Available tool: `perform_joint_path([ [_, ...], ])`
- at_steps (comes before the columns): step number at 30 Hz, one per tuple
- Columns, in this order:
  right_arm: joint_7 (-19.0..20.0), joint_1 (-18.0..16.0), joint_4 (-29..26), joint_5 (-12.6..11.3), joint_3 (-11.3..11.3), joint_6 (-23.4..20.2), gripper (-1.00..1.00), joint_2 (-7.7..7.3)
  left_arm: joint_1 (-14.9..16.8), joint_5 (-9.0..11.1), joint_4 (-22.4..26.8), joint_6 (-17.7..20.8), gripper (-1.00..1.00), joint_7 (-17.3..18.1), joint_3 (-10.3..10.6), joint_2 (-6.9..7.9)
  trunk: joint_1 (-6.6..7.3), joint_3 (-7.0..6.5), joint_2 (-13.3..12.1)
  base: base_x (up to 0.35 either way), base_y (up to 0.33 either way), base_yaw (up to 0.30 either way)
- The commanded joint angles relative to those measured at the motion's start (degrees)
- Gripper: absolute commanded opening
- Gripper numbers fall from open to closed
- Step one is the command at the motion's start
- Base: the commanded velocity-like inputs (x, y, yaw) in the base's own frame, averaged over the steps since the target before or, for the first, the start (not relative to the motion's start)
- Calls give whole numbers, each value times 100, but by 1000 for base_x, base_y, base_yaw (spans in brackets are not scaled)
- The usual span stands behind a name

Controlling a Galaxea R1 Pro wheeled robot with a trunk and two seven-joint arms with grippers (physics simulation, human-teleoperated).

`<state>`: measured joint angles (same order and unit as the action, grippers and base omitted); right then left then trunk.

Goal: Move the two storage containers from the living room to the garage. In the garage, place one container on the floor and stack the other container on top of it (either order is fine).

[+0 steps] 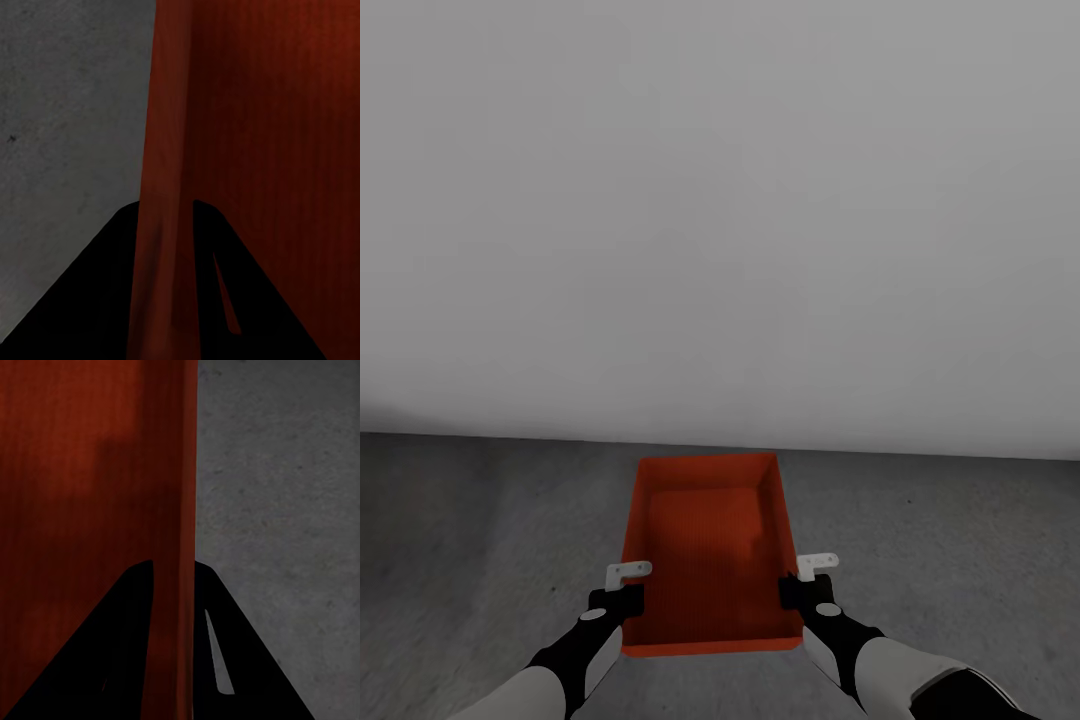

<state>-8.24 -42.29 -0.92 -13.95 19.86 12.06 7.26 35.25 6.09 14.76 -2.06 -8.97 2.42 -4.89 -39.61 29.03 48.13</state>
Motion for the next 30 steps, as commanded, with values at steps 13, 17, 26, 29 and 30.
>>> perform_joint_path([
  [13,-20,-7,-14,16,-213,206,-100,3,-1,69,-17,-23,-100,-166,-22,49,-287,239,527,0,0,0],
  [17,-20,-7,-14,16,-217,201,-100,3,-1,68,-11,-23,-100,-165,-22,50,-374,311,688,0,0,0],
  [26,-20,-7,-18,21,-212,204,-100,3,-1,68,-8,-23,-100,-166,-22,50,-572,473,1049,0,0,0],
  [29,-20,-7,-17,22,-211,202,-100,3,-1,68,-8,-23,-100,-166,-22,50,-638,526,1169,0,0,0],
  [30,-20,-7,-17,21,-212,203,-100,3,-1,68,-8,-23,-100,-166,-22,50,-660,544,1209,0,0,0],
])
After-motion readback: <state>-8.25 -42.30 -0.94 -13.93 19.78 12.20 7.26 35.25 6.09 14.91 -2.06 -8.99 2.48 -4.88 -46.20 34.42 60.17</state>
